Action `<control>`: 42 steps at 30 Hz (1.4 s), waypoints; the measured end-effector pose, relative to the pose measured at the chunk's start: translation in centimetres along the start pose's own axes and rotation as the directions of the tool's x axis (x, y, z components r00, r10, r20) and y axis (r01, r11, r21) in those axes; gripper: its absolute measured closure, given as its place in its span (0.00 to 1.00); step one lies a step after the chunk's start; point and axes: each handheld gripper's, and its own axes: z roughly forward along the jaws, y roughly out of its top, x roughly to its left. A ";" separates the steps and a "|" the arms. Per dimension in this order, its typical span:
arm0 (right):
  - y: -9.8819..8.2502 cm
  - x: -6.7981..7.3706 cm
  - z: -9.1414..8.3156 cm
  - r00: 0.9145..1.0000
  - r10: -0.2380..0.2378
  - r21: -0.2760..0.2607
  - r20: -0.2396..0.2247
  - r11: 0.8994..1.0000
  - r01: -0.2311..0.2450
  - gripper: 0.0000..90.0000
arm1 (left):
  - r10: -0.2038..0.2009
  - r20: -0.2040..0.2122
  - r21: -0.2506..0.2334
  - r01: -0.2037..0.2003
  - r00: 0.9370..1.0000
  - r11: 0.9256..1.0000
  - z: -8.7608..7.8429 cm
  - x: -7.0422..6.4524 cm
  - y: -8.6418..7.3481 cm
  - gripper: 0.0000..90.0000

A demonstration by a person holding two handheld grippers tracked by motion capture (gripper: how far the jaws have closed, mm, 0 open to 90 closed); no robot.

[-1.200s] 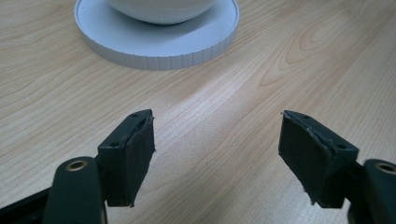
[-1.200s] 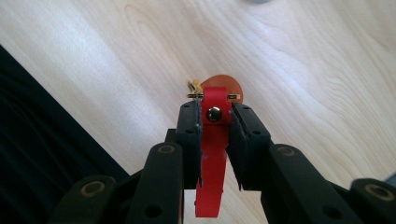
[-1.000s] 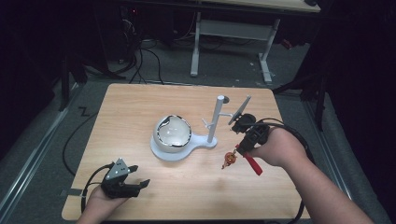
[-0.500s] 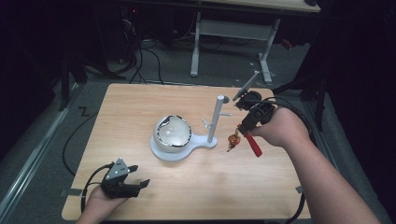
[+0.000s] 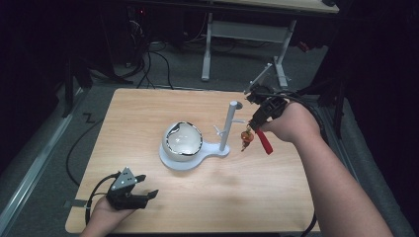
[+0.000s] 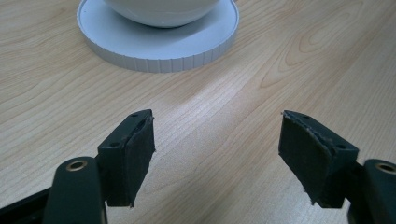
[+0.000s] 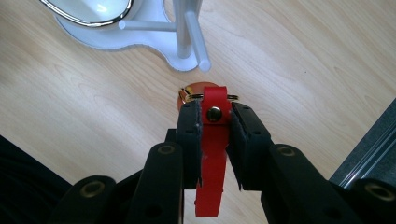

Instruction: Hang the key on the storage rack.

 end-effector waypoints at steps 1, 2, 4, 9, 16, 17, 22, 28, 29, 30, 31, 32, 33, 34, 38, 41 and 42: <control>0.4 -0.1 0.1 1.000 0.010 0.001 -0.004 1.000 -0.010 0.83 | 0.001 0.000 0.000 -0.001 1.000 1.000 0.0 0.0 0.0 0.30; 0.4 -0.1 0.1 1.000 0.010 0.001 -0.004 1.000 -0.010 0.83 | 0.001 0.000 0.000 -0.001 1.000 1.000 0.0 0.0 0.0 0.30; 0.7 -0.1 0.2 1.000 0.006 -0.005 -0.010 1.000 -0.006 0.83 | -0.001 0.000 0.000 0.001 1.000 1.000 0.0 0.0 0.0 0.30; 1.5 0.0 0.4 1.000 0.005 -0.003 -0.005 1.000 -0.005 0.83 | -0.001 0.002 0.000 0.001 1.000 1.000 0.0 0.0 0.0 0.30; 2.3 -0.4 0.9 1.000 0.015 0.014 -0.012 1.000 -0.015 0.83 | 0.000 0.002 0.003 0.000 1.000 1.000 -0.1 0.0 -0.1 0.30; 2.4 -0.4 0.9 1.000 0.022 0.017 -0.018 1.000 -0.022 0.83 | 0.000 0.002 0.003 0.000 1.000 1.000 0.0 0.0 -0.1 0.30; 2.9 -0.6 1.2 1.000 0.007 0.027 -0.023 1.000 -0.006 0.83 | -0.002 0.001 0.003 0.002 1.000 1.000 0.0 0.0 -0.1 0.30; 3.0 -0.3 1.3 1.000 0.007 0.032 -0.020 0.999 -0.007 0.82 | -0.002 0.003 0.004 0.002 1.000 1.000 -0.1 0.0 -0.2 0.30; 3.0 -0.3 1.2 1.000 0.002 0.030 -0.020 1.000 -0.002 0.82 | -0.001 0.004 0.004 0.001 1.000 1.000 -0.1 0.0 -0.2 0.30; 2.9 -0.4 1.2 1.000 -0.007 0.022 -0.014 1.000 0.007 0.81 | 0.000 0.004 0.004 0.000 1.000 1.000 -0.1 0.0 -0.2 0.30; 2.9 -0.4 1.0 1.000 0.002 0.016 -0.009 1.000 -0.001 0.78 | 0.000 0.005 0.004 0.000 1.000 1.000 -0.1 0.0 -0.1 0.30; 2.9 -0.5 0.8 1.000 0.006 0.000 -0.014 1.000 -0.006 0.77 | 0.000 0.005 0.004 0.000 1.000 1.000 -0.1 0.0 -0.1 0.30; 2.8 -0.5 0.7 1.000 0.014 -0.004 -0.016 1.000 -0.014 0.77 | 0.000 0.005 0.004 0.000 1.000 1.000 0.0 0.0 -0.1 0.30; 2.8 -0.5 0.5 1.000 0.016 -0.006 -0.014 1.000 -0.016 0.77 | 0.000 0.006 0.004 0.000 1.000 1.000 0.0 0.0 -0.1 0.30; 2.6 -0.6 0.4 1.000 0.010 -0.008 -0.004 1.000 -0.010 0.76 | 0.001 0.007 0.006 -0.001 1.000 1.000 0.0 0.0 -0.1 0.30; 2.5 -0.7 0.4 1.000 0.006 -0.016 0.002 1.000 -0.006 0.75 | 0.000 0.007 0.007 0.000 1.000 1.000 0.0 -0.1 -0.1 0.30; 2.5 -0.7 0.5 1.000 0.014 -0.018 0.000 1.000 -0.014 0.75 | 0.000 0.006 0.008 0.000 1.000 1.000 0.0 -0.1 -0.1 0.30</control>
